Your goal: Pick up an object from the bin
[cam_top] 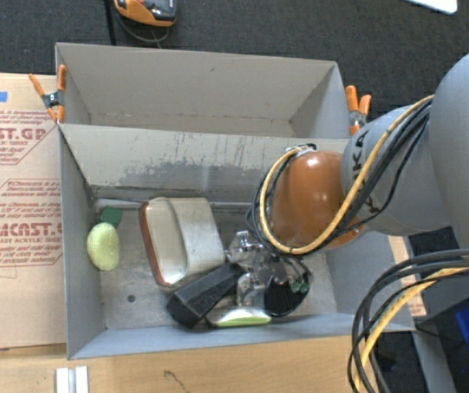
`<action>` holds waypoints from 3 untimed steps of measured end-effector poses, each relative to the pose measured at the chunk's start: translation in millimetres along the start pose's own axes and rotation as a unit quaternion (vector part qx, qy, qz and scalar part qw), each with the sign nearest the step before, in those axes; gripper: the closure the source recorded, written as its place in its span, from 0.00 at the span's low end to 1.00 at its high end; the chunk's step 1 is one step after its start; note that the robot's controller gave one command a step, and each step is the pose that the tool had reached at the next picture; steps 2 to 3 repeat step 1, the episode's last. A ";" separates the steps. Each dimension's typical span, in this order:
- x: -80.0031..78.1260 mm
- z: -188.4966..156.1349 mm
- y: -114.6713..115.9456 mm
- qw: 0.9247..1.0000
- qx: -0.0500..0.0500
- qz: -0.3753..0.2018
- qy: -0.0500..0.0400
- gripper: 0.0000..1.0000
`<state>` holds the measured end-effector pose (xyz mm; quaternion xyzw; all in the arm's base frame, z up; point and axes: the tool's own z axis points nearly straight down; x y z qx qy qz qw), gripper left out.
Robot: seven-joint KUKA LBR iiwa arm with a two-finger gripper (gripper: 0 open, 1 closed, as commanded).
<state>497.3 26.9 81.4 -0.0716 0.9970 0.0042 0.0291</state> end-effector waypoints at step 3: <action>-21.2 -170.9 18.0 0.996 0.000 -0.090 0.025 1.00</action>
Offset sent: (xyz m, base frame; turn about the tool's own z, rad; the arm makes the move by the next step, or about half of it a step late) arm 0.0000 0.0000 0.0000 0.0000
